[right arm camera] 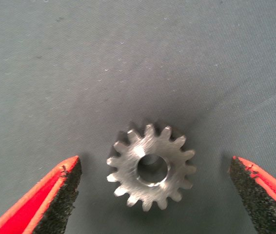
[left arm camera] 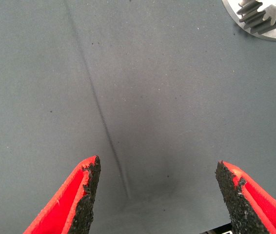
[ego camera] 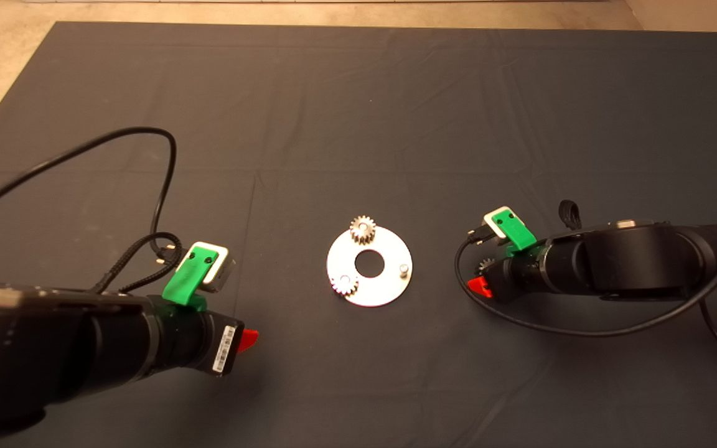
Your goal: Install three planetary gears onto the carrier pins
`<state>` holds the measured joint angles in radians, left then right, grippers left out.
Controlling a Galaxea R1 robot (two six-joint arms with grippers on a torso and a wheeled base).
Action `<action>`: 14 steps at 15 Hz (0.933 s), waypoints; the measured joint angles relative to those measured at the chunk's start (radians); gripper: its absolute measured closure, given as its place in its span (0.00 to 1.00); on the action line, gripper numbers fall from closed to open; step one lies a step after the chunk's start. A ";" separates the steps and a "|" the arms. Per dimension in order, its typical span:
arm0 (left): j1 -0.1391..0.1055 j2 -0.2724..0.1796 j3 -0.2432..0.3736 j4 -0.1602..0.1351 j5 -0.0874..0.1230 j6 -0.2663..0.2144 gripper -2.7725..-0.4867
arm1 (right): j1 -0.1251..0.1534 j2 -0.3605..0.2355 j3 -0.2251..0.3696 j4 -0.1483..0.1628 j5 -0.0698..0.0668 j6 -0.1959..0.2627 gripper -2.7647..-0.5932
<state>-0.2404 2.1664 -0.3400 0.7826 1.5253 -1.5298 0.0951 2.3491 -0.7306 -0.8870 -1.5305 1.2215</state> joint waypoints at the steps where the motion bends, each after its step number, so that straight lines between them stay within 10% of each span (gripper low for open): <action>1: 0.000 0.000 0.000 0.000 0.000 0.000 0.50 | -0.004 0.000 -0.003 -0.001 0.000 -0.001 0.30; 14: 0.000 0.000 0.000 0.000 0.000 0.000 0.50 | -0.004 0.000 -0.021 -0.008 0.006 -0.006 0.55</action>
<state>-0.2407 2.1664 -0.3400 0.7826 1.5253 -1.5298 0.0909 2.3496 -0.7515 -0.8953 -1.5249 1.2155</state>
